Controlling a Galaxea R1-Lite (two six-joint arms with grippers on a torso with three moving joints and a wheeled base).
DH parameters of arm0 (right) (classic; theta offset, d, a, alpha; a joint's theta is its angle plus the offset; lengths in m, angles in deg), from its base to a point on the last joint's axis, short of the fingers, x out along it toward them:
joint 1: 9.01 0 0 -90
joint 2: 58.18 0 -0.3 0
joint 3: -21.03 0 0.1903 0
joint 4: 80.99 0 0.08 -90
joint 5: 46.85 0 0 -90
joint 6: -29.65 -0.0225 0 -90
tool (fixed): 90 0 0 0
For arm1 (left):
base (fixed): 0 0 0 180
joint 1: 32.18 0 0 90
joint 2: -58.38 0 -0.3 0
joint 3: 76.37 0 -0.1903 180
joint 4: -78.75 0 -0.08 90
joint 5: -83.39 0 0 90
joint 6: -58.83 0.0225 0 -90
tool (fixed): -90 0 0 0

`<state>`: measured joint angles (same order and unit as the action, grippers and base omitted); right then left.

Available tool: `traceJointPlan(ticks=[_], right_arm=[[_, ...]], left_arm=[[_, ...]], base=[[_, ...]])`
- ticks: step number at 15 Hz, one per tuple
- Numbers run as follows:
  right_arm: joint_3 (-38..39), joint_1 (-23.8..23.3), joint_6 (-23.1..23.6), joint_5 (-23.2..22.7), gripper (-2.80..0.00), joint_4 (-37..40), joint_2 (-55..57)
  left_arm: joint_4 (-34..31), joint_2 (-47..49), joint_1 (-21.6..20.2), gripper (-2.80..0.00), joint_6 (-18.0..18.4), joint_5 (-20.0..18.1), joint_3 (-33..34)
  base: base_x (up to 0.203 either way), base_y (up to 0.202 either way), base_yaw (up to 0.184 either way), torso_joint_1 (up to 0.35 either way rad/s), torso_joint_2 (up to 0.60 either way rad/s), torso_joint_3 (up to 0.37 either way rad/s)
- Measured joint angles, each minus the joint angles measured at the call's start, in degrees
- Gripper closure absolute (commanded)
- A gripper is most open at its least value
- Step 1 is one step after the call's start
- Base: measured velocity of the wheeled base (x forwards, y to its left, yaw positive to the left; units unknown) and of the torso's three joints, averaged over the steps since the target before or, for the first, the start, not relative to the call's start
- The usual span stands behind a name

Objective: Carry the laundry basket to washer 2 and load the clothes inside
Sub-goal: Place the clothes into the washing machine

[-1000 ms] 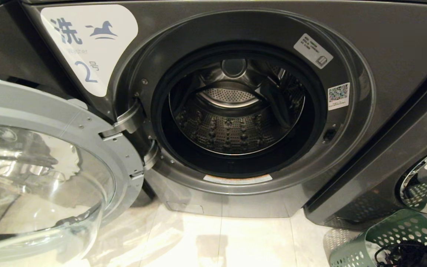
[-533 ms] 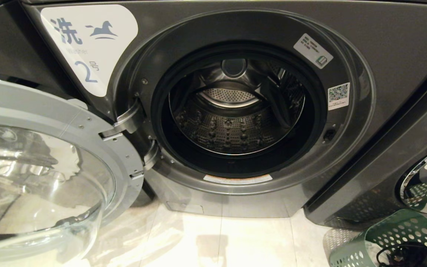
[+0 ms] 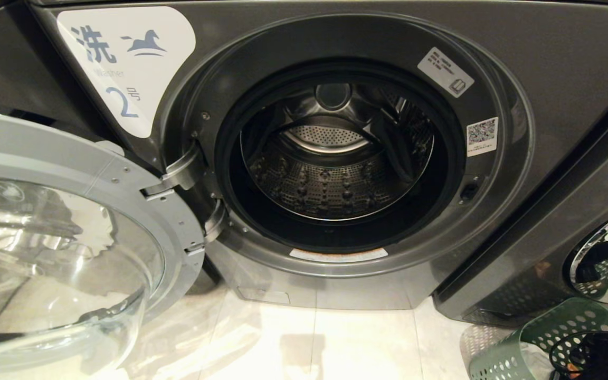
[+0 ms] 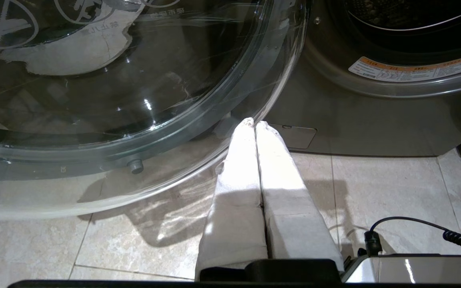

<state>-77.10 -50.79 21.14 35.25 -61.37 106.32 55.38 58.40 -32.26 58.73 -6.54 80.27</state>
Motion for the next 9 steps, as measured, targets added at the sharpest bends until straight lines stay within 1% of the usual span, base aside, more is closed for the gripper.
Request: traceJointPlan(ticks=[2,4,9], right_arm=[[3.5,0.0,0.7,0.0,0.00,6.7,-6.5],[8.5,0.0,1.2,0.1,0.00,11.2,-13.7],[22.9,-1.0,1.4,1.1,0.00,13.3,-33.8]], left_arm=[[0.0,0.0,0.0,0.00,0.0,0.0,0.0],[0.0,0.0,0.0,0.00,0.0,0.0,0.0],[0.0,0.0,0.0,0.00,0.0,0.0,0.0]], base=[[0.000,0.000,0.000,0.000,0.00,0.000],[0.000,0.000,0.000,0.000,0.00,0.000],[0.000,0.000,0.000,0.000,0.00,0.000]])
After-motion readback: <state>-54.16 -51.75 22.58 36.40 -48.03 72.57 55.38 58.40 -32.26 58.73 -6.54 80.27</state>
